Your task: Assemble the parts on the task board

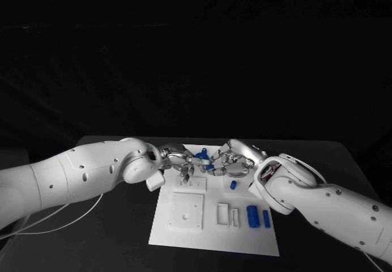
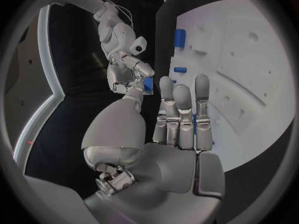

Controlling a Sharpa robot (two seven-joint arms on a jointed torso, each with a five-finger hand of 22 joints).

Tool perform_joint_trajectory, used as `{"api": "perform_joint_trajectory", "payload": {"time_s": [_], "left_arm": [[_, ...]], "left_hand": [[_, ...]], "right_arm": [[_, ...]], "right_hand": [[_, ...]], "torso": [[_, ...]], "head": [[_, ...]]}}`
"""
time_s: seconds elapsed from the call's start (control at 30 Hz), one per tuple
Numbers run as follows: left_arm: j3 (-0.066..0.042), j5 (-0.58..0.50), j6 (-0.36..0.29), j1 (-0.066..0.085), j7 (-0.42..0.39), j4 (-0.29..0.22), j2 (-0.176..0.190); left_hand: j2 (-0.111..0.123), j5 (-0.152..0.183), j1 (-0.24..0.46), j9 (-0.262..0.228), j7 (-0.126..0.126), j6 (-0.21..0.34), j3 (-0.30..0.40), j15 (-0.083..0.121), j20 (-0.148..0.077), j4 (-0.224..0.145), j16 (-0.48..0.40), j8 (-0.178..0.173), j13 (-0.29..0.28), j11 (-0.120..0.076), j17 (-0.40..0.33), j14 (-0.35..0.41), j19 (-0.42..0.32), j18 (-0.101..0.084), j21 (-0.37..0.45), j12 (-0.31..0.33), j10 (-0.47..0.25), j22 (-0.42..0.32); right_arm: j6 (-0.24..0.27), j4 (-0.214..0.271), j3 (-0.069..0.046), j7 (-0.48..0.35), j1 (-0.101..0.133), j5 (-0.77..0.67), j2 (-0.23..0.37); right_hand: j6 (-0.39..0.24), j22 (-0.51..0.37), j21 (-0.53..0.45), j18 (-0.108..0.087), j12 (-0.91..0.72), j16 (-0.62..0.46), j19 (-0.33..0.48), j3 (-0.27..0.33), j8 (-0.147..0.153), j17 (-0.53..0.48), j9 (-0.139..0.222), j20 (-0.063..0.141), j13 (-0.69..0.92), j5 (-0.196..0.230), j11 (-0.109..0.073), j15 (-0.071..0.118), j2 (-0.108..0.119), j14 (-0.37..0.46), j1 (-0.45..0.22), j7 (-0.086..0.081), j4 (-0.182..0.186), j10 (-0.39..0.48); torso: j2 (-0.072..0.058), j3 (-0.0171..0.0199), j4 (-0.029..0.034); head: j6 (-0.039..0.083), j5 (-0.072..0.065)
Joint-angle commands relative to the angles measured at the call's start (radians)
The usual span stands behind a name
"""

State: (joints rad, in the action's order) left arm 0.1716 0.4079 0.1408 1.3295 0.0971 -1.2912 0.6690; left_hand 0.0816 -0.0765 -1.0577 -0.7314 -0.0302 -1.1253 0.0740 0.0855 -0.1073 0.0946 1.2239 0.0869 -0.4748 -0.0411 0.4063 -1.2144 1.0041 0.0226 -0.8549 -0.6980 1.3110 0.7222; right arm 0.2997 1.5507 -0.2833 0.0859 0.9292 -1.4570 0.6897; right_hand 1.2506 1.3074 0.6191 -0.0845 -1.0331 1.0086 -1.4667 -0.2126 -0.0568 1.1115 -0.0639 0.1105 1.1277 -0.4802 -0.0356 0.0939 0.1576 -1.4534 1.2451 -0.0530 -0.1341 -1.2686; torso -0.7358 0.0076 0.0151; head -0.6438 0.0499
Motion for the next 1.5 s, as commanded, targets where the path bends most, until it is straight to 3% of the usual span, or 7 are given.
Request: {"api": "perform_joint_trajectory", "payload": {"time_s": [0.03,0.47,0.73,0.93,1.1,1.27,1.5], "left_arm": [[0.0,-0.023,0.0,0.001,-0.017,-0.001,-0.004],[0.0,-0.025,0.022,0.001,-0.012,-0.003,-0.005],[0.0,-0.025,0.034,0.001,-0.015,-0.004,-0.008],[0.0,-0.025,0.045,0.001,-0.016,-0.007,-0.008],[-0.001,-0.025,0.052,0.001,-0.019,-0.008,-0.008],[-0.001,-0.019,0.059,0.001,-0.023,-0.007,-0.008],[-0.001,-0.018,0.063,0.001,-0.028,-0.008,-0.007]], "left_hand": [[-0.006,-0.005,0.002,0.001,-0.001,0.0,0.0,0.001,0.004,-0.004,0.003,0.002,0.001,-0.002,-0.001,0.007,-0.002,0.0,0.005,0.0,-0.007,0.003],[-0.026,-0.017,-0.003,0.005,-0.001,-0.002,-0.011,0.001,0.004,-0.027,0.006,0.003,0.002,-0.002,-0.002,0.009,-0.001,0.0,0.01,-0.001,-0.007,0.014],[-0.072,-0.09,-0.018,0.013,0.002,-0.007,-0.048,0.003,0.003,-0.085,0.01,0.001,0.001,-0.004,-0.003,0.01,0.0,-0.002,0.019,-0.003,-0.008,0.029],[-0.096,-0.109,-0.027,0.018,0.004,-0.008,-0.063,0.003,0.002,-0.113,0.011,-0.001,0.002,-0.005,-0.003,0.011,0.0,-0.002,0.024,-0.002,-0.009,0.038],[-0.111,-0.181,-0.039,0.022,0.007,-0.008,-0.06,0.004,0.001,-0.132,0.011,-0.002,0.002,-0.006,-0.003,0.011,0.0,-0.003,0.027,-0.001,-0.009,0.042],[-0.124,-0.309,-0.046,0.004,0.016,-0.009,-0.037,0.007,-0.002,-0.166,0.009,0.009,0.006,-0.011,-0.004,0.012,-0.001,-0.006,0.03,0.007,-0.009,0.048],[-0.126,-0.319,-0.027,-0.023,0.018,-0.004,-0.015,0.009,-0.003,-0.186,0.009,0.021,0.006,-0.013,-0.003,0.011,0.0,-0.007,0.035,0.01,-0.007,0.057]], "right_arm": [[-0.016,-0.003,0.001,-0.013,0.0,-0.005,-0.003],[-0.02,-0.005,0.002,-0.015,0.0,-0.01,-0.012],[-0.021,-0.006,0.002,-0.017,0.0,-0.014,-0.016],[-0.023,-0.009,0.002,-0.018,0.0,-0.016,-0.018],[-0.027,-0.012,0.002,-0.017,0.0,-0.017,-0.018],[-0.034,-0.015,0.002,-0.015,0.0,-0.018,-0.02],[-0.042,-0.021,0.003,-0.015,0.0,-0.02,-0.022]], "right_hand": [[-0.006,0.073,0.001,0.002,0.005,-0.004,-0.044,0.005,-0.005,0.001,-0.002,0.002,0.0,-0.003,0.002,0.0,-0.01,0.004,-0.001,0.001,0.0,0.009],[-0.007,0.073,0.0,0.001,0.004,-0.005,-0.043,0.006,-0.006,0.001,-0.002,0.002,0.001,-0.002,0.002,0.0,-0.013,0.004,-0.002,0.001,-0.007,0.01],[-0.007,0.073,0.0,0.001,0.003,-0.005,-0.043,0.007,-0.006,0.002,-0.002,0.001,0.001,0.001,0.002,0.0,-0.015,0.004,-0.002,0.001,-0.01,0.01],[-0.008,0.073,-0.001,0.0,0.004,-0.006,-0.043,0.008,-0.005,0.001,-0.001,0.001,0.0,0.003,0.002,-0.001,-0.016,0.004,-0.002,0.0,-0.011,0.011],[-0.008,0.073,-0.001,0.0,0.004,-0.006,-0.043,0.008,-0.005,0.001,-0.001,0.001,0.0,0.003,0.002,-0.001,-0.016,0.004,-0.002,0.0,-0.011,0.011],[-0.008,0.073,-0.001,0.0,0.004,-0.006,-0.043,0.008,-0.005,0.001,-0.001,0.001,0.0,0.003,0.002,-0.001,-0.016,0.004,-0.002,0.0,-0.011,0.011],[-0.009,0.072,-0.003,0.0,0.005,-0.007,-0.042,0.009,-0.005,0.001,-0.002,0.001,-0.001,0.008,0.002,-0.001,-0.019,0.005,-0.003,0.0,-0.015,0.012]], "torso": [[-0.001,0.0001,0.0001],[0.0,0.0002,-0.0005],[0.0,0.0005,-0.0008],[0.0,0.0008,-0.0002],[0.0,0.0005,-0.0012],[0.0,0.0006,-0.0011],[0.0,0.0008,0.0]], "head": [[-0.002,0.001],[-0.005,0.002],[-0.008,0.003],[-0.01,0.004],[-0.01,0.004],[-0.012,0.004],[-0.014,0.004]]}}
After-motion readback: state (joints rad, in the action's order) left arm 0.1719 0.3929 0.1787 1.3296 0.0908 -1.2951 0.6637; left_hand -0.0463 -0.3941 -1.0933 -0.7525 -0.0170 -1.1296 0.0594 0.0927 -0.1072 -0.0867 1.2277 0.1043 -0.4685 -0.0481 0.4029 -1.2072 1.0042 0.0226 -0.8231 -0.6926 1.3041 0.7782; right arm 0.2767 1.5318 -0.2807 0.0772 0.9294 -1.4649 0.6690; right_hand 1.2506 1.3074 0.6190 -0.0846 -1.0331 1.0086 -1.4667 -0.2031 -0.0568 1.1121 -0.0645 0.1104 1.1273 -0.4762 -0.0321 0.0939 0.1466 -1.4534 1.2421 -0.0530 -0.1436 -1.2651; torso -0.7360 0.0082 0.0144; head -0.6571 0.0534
